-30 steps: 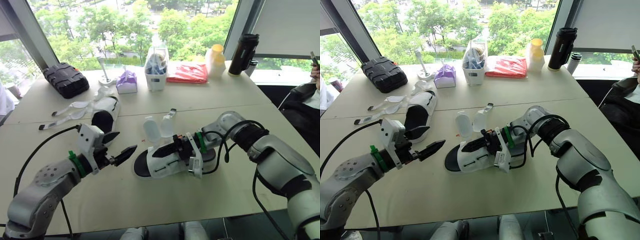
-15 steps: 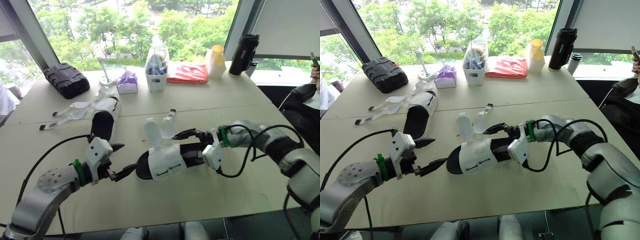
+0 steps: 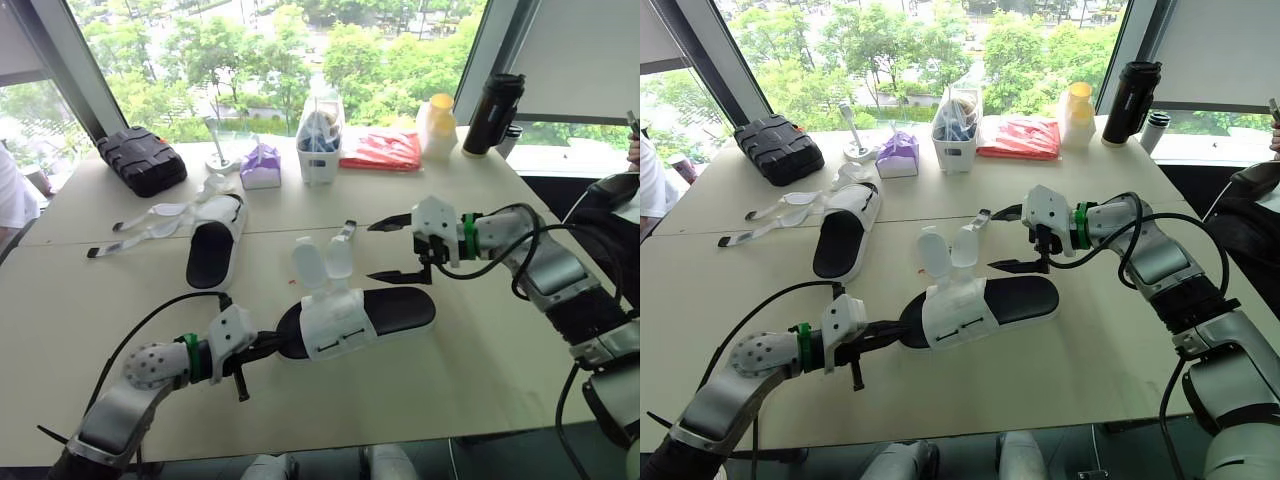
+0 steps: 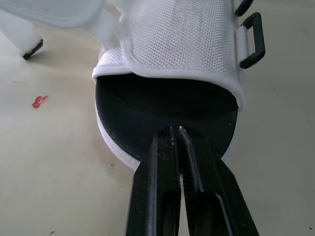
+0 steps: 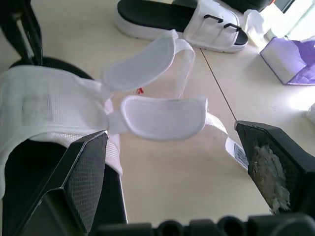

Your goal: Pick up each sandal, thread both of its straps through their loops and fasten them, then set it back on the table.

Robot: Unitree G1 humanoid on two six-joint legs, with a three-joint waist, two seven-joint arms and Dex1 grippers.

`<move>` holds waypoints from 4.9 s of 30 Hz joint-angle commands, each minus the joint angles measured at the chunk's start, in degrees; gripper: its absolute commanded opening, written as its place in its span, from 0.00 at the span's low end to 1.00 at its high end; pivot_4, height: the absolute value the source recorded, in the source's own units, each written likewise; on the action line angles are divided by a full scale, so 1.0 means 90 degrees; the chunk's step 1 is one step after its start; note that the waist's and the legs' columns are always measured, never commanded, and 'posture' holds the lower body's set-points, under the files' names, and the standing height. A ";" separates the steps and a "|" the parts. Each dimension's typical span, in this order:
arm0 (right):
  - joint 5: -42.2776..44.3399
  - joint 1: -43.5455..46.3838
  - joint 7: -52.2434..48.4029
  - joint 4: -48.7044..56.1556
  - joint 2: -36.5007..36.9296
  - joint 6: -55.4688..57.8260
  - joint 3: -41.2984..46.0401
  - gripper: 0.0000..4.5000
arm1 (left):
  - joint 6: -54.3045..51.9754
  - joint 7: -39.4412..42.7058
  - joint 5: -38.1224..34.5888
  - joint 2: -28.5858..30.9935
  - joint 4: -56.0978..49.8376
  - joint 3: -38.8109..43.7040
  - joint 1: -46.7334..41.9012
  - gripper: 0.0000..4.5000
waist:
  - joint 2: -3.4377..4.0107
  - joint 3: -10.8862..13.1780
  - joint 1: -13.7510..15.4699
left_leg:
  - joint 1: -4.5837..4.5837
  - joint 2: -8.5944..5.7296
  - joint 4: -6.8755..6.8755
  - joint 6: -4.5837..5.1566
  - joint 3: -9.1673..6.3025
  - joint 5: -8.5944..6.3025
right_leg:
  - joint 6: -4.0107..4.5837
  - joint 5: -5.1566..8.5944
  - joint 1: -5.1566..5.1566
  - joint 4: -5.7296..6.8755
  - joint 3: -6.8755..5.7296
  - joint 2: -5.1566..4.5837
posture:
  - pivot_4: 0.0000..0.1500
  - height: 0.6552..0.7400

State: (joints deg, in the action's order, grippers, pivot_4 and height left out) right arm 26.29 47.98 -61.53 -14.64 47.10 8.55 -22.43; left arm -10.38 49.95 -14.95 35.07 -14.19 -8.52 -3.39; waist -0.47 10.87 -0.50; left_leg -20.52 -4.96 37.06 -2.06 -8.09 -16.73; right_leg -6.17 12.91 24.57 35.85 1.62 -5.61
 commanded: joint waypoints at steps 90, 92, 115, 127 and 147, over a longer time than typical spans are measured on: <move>-0.1658 -0.2035 -0.1632 0.2534 -0.1895 -0.1071 0.1245 0.01 | -0.0229 0.0371 0.0637 -0.0530 0.0429 -0.0829 -0.0656 0.00 | 0.0009 -0.0014 -0.0035 | 0.0005 -0.0009 0.0013 -0.0013 -0.0003 -0.0010 | -0.0060 -0.0028 -0.0018 -0.0016 -0.0012 -0.0008 | 1.00 1.00; -0.2127 -0.2263 -0.1716 0.1892 -0.1852 -0.3502 0.1129 0.01 | -0.0220 0.0395 0.0651 -0.0501 0.0428 -0.0851 -0.0656 0.00 | 0.0007 -0.0014 -0.0035 | 0.0010 -0.0007 0.0010 -0.0013 -0.0003 -0.0010 | -0.0063 -0.0026 -0.0031 -0.0033 -0.0013 -0.0003 | 1.00 1.00; -0.2833 -0.1328 0.0072 -0.1351 -0.0259 -0.9465 -0.0921 1.00 | -0.0292 0.0262 0.0672 -0.0475 0.0189 -0.0905 -0.0464 0.00 | 0.0007 -0.0014 -0.0031 | 0.0019 -0.0007 0.0005 -0.0012 0.0002 -0.0009 | -0.0055 -0.0031 -0.0037 -0.0040 0.0003 0.0004 | 1.00 1.00; 0.0910 -0.2517 -0.1009 0.1606 0.2136 -0.2692 -0.0456 1.00 | -0.0091 0.0364 0.0800 -0.0616 0.0349 -0.1204 -0.0536 0.00 | 0.0015 -0.0019 0.0008 | 0.0017 -0.0002 0.0011 0.0004 -0.0004 -0.0018 | -0.0047 -0.0025 -0.0046 -0.0052 0.0014 -0.0004 | 1.00 1.00; 0.3357 -0.2454 0.0196 0.2813 0.0796 0.6367 0.0691 1.00 | 0.0162 0.0425 0.1141 -0.0606 0.0362 -0.1525 -0.0617 0.00 | 0.0017 -0.0030 0.0298 | -0.0005 -0.0011 0.0017 0.0036 0.0007 -0.0038 | -0.0063 -0.0030 -0.0038 -0.0083 0.0010 -0.0017 | 1.00 1.00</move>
State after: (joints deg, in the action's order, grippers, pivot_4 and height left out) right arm 54.75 25.23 -61.05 10.72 55.05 63.36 -19.25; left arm -7.99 52.34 -6.12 28.83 -11.40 -19.24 -10.77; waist -0.31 10.60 2.19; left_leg -20.57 -5.06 37.22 -1.73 -8.02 -17.07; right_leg -6.74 12.64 24.23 35.10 1.71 -5.76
